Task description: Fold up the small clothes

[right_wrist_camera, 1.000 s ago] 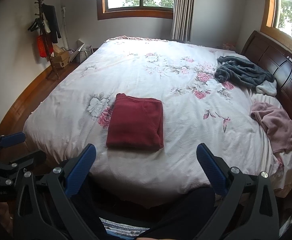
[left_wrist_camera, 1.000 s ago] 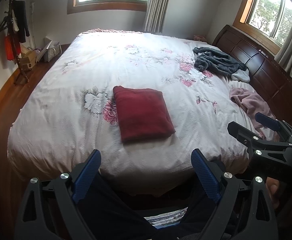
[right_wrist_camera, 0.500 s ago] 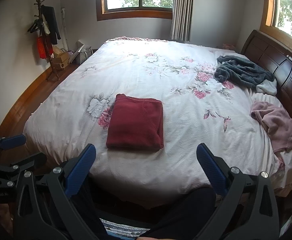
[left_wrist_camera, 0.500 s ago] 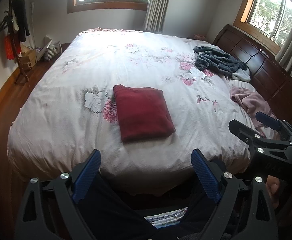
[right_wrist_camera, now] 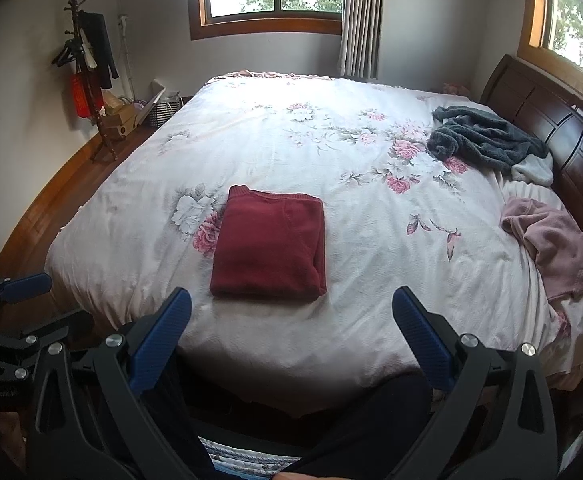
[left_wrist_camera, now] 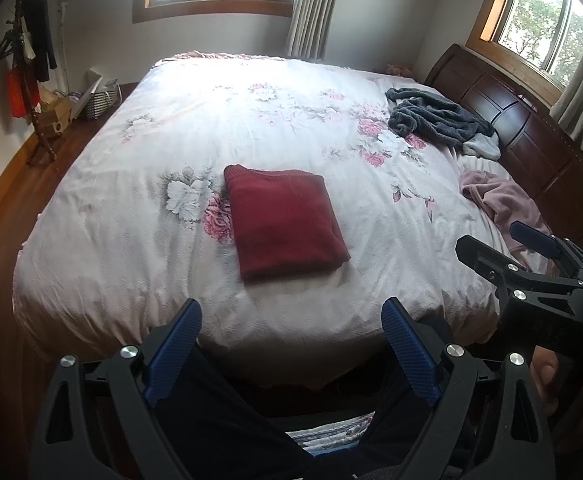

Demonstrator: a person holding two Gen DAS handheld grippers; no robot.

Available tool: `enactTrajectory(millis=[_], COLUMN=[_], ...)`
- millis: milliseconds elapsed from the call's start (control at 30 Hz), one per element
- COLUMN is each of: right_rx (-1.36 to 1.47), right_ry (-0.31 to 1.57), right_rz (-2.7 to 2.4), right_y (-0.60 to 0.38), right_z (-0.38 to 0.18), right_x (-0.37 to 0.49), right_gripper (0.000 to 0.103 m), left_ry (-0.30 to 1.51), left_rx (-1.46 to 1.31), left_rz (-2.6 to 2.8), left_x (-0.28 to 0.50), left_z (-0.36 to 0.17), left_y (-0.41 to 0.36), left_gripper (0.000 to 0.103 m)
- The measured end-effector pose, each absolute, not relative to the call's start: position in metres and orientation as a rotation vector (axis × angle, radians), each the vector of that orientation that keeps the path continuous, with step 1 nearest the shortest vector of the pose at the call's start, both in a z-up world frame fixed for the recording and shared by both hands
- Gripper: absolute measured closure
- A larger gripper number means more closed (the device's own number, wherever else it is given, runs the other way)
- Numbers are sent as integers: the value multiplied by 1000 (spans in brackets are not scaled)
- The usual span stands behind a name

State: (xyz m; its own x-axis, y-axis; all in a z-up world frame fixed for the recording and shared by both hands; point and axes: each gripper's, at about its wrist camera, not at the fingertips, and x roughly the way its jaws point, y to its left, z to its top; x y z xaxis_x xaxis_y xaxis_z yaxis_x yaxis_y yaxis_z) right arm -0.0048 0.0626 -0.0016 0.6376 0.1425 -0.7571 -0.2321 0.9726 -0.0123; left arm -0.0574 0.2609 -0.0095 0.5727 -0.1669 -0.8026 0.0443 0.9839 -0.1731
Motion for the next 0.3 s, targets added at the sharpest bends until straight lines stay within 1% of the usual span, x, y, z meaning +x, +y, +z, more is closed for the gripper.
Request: enactTrajectory(millis=[300], right_rx=[-97], right_ry=[860], right_rz=[202], right_y=[59], right_z=[-7], right_x=[-5], right_gripper=[3], left_ry=[956], left_rx=[-138], left_rz=[-127], left_x=[-56], left_z=[-10], left_y=[261], left_gripper=[11])
